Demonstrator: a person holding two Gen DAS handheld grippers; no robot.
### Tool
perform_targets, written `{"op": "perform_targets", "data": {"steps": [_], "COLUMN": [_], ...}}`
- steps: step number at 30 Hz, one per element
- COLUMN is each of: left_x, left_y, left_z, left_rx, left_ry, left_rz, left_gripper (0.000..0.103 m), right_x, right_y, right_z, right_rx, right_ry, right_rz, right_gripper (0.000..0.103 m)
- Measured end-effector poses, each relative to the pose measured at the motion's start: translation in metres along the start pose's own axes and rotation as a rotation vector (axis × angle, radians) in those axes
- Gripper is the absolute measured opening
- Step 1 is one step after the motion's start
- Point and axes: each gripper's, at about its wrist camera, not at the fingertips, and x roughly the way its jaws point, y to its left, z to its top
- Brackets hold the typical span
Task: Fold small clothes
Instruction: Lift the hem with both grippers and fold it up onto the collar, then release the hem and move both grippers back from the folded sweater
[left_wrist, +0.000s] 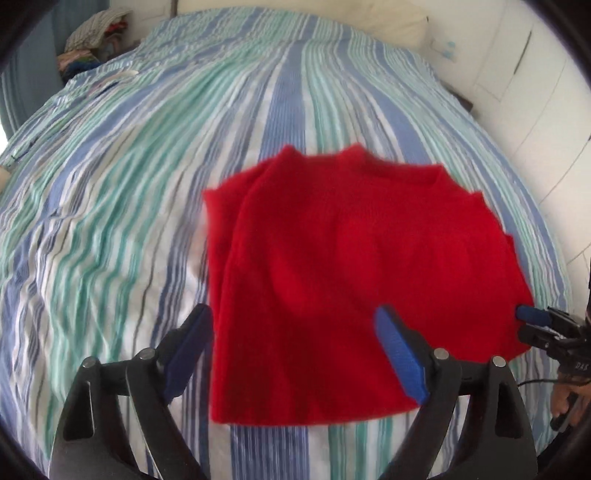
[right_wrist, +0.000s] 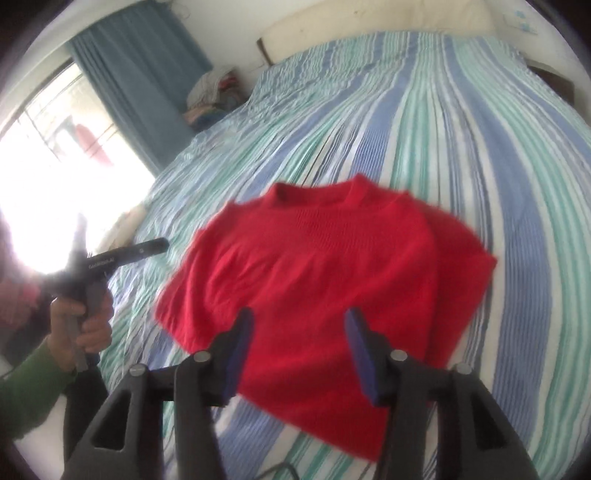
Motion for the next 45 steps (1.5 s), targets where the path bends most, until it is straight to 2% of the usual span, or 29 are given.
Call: {"op": "perform_targets", "data": {"steps": [1,2,3,4,5,7,8,9,11,13,16,20,22,24,25,27,30,35,42,45], "left_x": [0.012,0.018,0.017,0.009,-0.003,-0.030,-0.043,-0.055,-0.073,-0.080,-0.069,-0.026,-0.021,-0.021,-0.021,-0.021,-0.023,-0.021,-0.019,-0.020], "left_y": [0.000,0.000,0.001,0.002,0.002,-0.002,-0.006,-0.013,-0.028,-0.044,-0.062,-0.069,-0.069,-0.070,-0.070,-0.067,-0.065,-0.064,-0.062,-0.061], "left_z": [-0.007,-0.010,-0.011,-0.011,-0.012,-0.019,-0.025,-0.033,-0.055,-0.078,-0.112,-0.147,-0.158,-0.160,-0.159,-0.158,-0.161,-0.159,-0.152,-0.153], "left_rx": [0.001,0.000,-0.001,-0.009,-0.024,-0.037,-0.031,-0.020,0.005,0.033,0.066,0.058,0.071,0.080,0.077,0.069,0.078,0.073,0.073,0.082], "left_ry": [0.039,0.059,0.059,0.044,0.020,-0.015,-0.031,-0.047,-0.064,-0.070,-0.061,0.006,-0.058,-0.073,-0.066,-0.059,-0.078,-0.070,-0.012,-0.025], "left_rz": [0.023,0.055,0.082,0.088,0.077,0.019,0.003,-0.001,-0.007,-0.010,0.044,0.104,0.131,0.137,0.130,0.108,0.095,0.105,0.101,0.101], "left_gripper": [0.090,0.085,0.080,0.079,0.079,0.084,0.088,0.090,0.092,0.093,0.097,0.097,0.103,0.103,0.103,0.103,0.103,0.103,0.103,0.103], "right_x": [0.010,0.023,0.035,0.035,0.025,-0.002,-0.017,-0.030,-0.048,-0.055,-0.052,-0.028,-0.021,-0.023,-0.022,-0.017,-0.010,-0.008,-0.006,-0.006], "right_y": [-0.003,-0.013,-0.024,-0.030,-0.029,-0.015,-0.002,0.011,0.031,0.043,0.046,0.036,0.028,0.028,0.029,0.031,0.033,0.036,0.037,0.037], "right_z": [-0.016,-0.032,-0.043,-0.050,-0.050,-0.046,-0.047,-0.049,-0.060,-0.077,-0.110,-0.156,-0.176,-0.184,-0.185,-0.186,-0.190,-0.192,-0.191,-0.191], "right_rx": [0.000,0.012,0.029,0.043,0.062,0.075,0.043,0.000,-0.068,-0.107,-0.098,-0.042,-0.016,-0.031,-0.041,-0.070,-0.093,-0.106,-0.111,-0.112], "right_ry": [0.039,0.086,0.130,0.127,0.094,0.034,0.002,-0.025,-0.057,-0.065,-0.067,-0.054,-0.066,-0.121,-0.122,-0.124,-0.137,-0.140,-0.133,-0.133], "right_rz": [-0.030,-0.079,-0.125,-0.145,-0.158,-0.145,-0.140,-0.153,-0.204,-0.234,-0.268,-0.341,-0.349,-0.353,-0.357,-0.352,-0.346,-0.359,-0.370,-0.371], "right_gripper": [0.057,0.056,0.043,0.036,0.033,0.035,0.040,0.051,0.062,0.062,0.062,0.063,0.064,0.066,0.067,0.076,0.081,0.082,0.082,0.082]}}
